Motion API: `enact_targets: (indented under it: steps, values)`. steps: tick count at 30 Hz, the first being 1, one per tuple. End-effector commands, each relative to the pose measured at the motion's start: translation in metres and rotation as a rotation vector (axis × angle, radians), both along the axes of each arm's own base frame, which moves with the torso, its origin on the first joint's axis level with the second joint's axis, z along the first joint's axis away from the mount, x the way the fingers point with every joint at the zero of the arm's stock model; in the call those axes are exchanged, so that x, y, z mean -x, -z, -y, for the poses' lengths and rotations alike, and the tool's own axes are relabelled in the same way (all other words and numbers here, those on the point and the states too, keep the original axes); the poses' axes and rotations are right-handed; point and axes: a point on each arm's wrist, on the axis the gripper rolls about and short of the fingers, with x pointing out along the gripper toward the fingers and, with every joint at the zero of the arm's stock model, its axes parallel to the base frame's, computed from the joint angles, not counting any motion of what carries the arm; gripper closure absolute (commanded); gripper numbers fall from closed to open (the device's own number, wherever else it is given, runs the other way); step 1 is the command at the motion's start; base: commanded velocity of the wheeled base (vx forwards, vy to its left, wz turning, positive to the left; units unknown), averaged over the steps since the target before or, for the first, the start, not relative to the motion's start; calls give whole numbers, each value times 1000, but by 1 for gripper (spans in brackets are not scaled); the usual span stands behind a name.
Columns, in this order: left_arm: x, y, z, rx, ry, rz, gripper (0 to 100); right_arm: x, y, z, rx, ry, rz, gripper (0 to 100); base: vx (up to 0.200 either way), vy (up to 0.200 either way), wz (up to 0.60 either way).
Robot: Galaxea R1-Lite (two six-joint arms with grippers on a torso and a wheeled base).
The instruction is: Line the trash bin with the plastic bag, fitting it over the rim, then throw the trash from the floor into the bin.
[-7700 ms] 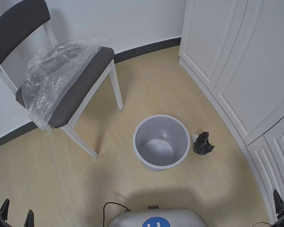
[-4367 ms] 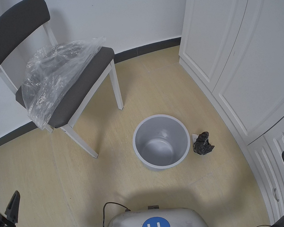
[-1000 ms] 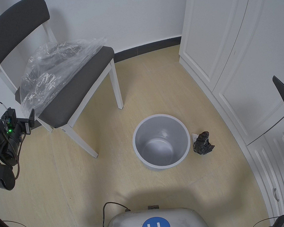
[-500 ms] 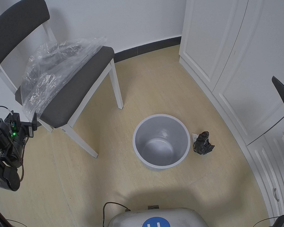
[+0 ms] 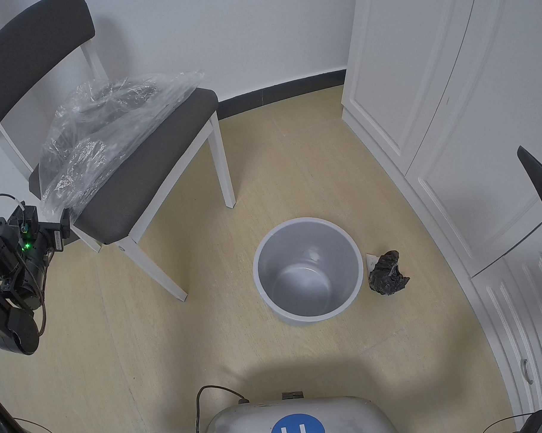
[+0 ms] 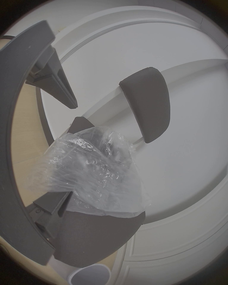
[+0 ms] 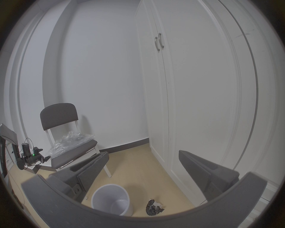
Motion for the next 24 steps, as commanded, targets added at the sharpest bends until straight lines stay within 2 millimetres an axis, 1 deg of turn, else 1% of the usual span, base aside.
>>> enact_targets:
  steps: [1,6,14,20,24]
  values:
    - [0,-1,0,-1,-2,5,0,1,-1,0,-1,-2,4,0,0,0,0]
    - [0,-7,-2,-4,-8,26,0,4,-3,2,-8,-2,18,0,0,0,0]
    - [-1,-9,-9,-7,-29,38,0,8,-6,3,-7,-26,36,0,0,0,0]
    - [0,-5,-16,-3,-52,25,0,7,-5,3,-5,-28,33,0,0,0,0]
    - [0,-7,-20,-5,-66,32,0,7,-4,3,-4,-28,31,0,0,0,0]
